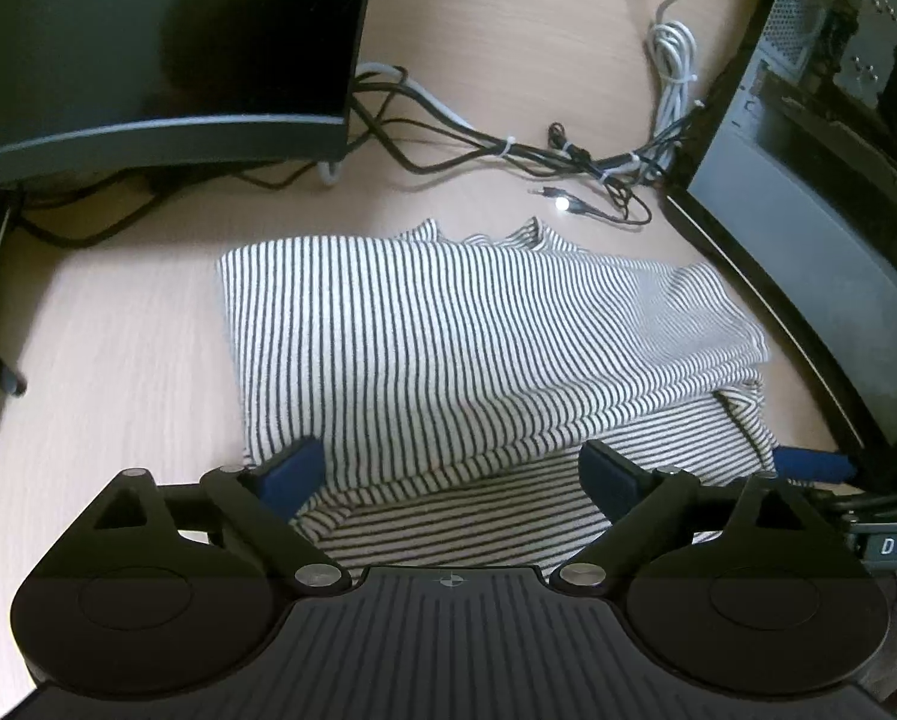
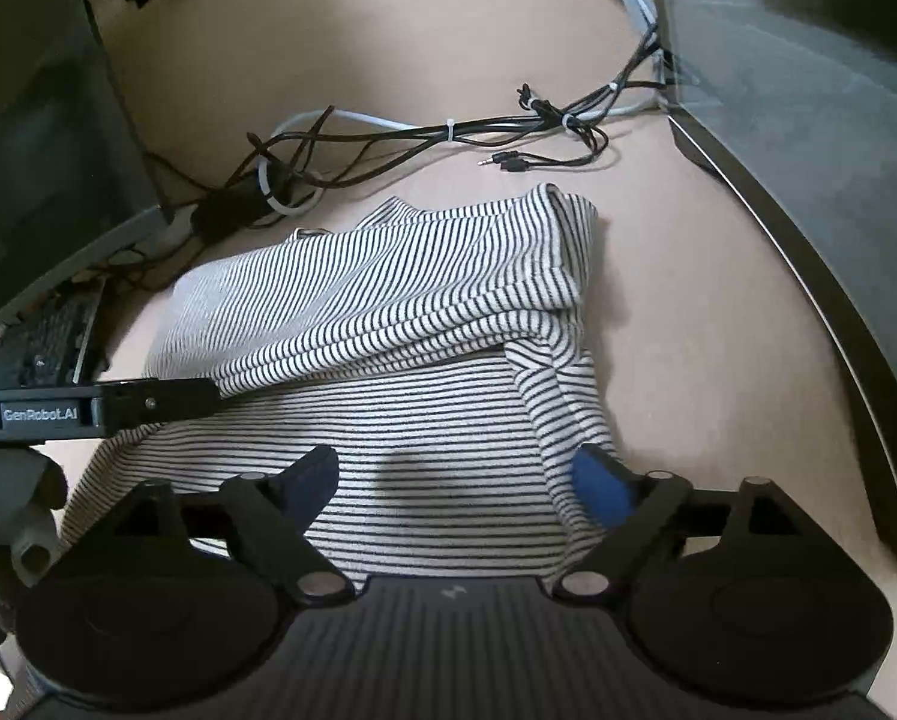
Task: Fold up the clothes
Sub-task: 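Lower the folded shirt section onto the desk and open both grippers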
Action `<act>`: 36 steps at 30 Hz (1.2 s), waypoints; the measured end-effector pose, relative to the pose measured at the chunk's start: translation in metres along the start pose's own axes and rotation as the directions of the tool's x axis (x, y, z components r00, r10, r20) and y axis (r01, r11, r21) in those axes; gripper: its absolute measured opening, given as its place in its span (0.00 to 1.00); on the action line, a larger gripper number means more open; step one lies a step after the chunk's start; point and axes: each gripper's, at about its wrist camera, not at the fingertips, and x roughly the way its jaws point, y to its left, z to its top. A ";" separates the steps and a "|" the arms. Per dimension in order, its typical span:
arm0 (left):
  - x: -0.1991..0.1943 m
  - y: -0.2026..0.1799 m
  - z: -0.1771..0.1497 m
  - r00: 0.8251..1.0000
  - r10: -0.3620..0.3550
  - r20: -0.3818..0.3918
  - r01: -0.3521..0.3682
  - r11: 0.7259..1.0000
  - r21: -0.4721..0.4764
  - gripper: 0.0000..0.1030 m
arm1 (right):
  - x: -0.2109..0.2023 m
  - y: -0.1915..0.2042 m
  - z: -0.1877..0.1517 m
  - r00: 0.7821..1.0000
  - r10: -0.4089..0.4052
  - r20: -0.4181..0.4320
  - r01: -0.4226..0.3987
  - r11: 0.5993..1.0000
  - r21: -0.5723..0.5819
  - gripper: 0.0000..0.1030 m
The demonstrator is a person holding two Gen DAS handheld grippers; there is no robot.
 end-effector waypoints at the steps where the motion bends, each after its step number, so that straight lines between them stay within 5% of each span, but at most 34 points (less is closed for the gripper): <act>1: 0.001 0.001 0.002 1.000 -0.001 0.003 0.001 1.000 0.001 0.92 | 0.003 0.002 0.002 1.000 -0.007 0.001 0.007 1.000 -0.010 0.88; 8: -0.003 0.004 0.005 1.000 -0.002 0.015 0.002 1.000 0.004 0.91 | 0.017 0.012 0.007 0.999 -0.034 0.005 0.034 0.998 -0.054 0.99; 21: -0.034 0.005 -0.040 0.999 -0.020 -0.041 0.016 0.996 -0.089 0.92 | 0.020 0.038 -0.009 0.984 -0.163 0.067 0.173 0.968 -0.184 1.00; 36: -0.037 -0.004 -0.065 0.999 -0.021 0.042 0.019 0.999 0.036 1.00 | 0.016 0.042 -0.014 0.972 -0.209 0.105 0.226 0.956 -0.186 1.00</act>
